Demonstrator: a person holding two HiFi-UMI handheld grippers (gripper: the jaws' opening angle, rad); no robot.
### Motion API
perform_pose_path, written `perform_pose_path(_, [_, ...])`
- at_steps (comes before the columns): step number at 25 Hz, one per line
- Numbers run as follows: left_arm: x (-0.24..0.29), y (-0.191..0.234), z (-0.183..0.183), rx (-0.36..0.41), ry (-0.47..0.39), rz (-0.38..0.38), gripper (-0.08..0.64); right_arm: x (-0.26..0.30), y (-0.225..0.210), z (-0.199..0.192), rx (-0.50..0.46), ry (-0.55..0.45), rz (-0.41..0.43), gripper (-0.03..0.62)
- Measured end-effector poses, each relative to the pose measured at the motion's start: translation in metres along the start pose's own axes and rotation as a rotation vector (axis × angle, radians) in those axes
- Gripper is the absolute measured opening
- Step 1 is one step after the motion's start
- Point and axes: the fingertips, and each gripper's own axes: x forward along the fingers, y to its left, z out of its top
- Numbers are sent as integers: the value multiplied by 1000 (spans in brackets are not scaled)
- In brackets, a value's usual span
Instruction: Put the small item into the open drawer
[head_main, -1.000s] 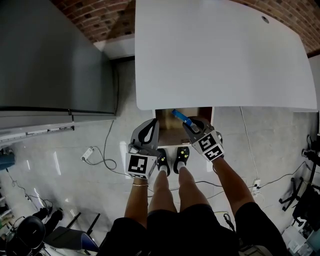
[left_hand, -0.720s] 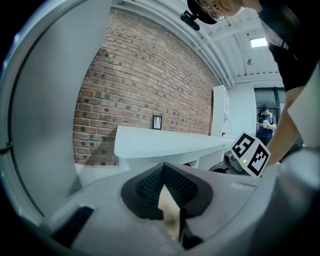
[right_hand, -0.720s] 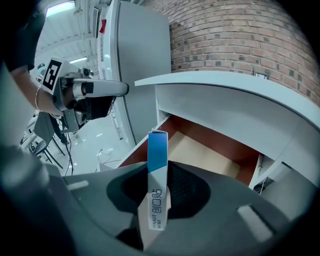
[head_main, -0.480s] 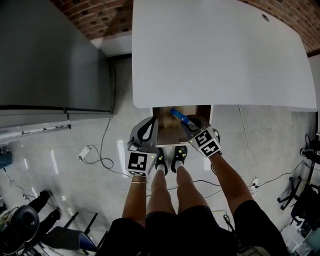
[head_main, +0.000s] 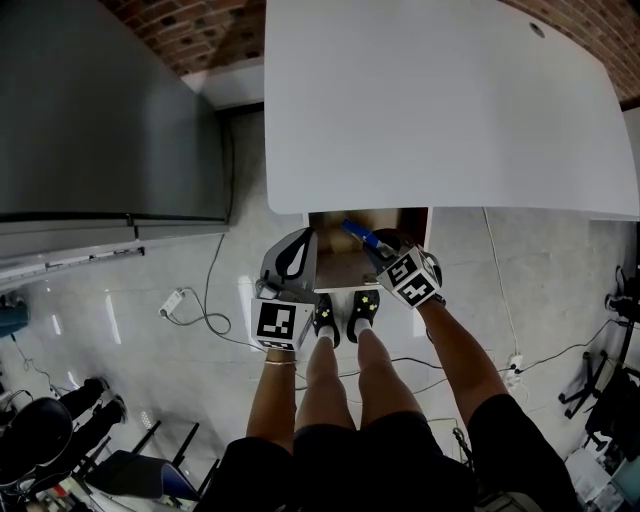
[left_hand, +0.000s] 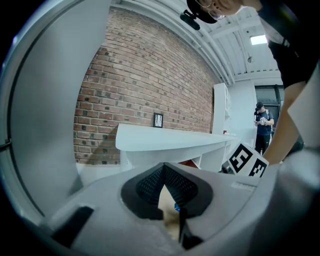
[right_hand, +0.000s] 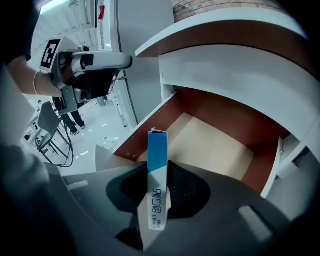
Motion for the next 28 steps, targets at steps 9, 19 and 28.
perform_pose_path(9, [0, 4, -8, -3, 18, 6, -3, 17, 6, -18, -3, 56, 31, 89])
perform_pose_path(19, [2, 11, -5, 0, -14, 20, -3, 33, 12, -32, -66, 129, 64, 91])
perform_pose_path(28, [-1, 12, -10, 7, -2, 25, -3, 43, 7, -40, -58, 150, 79, 92])
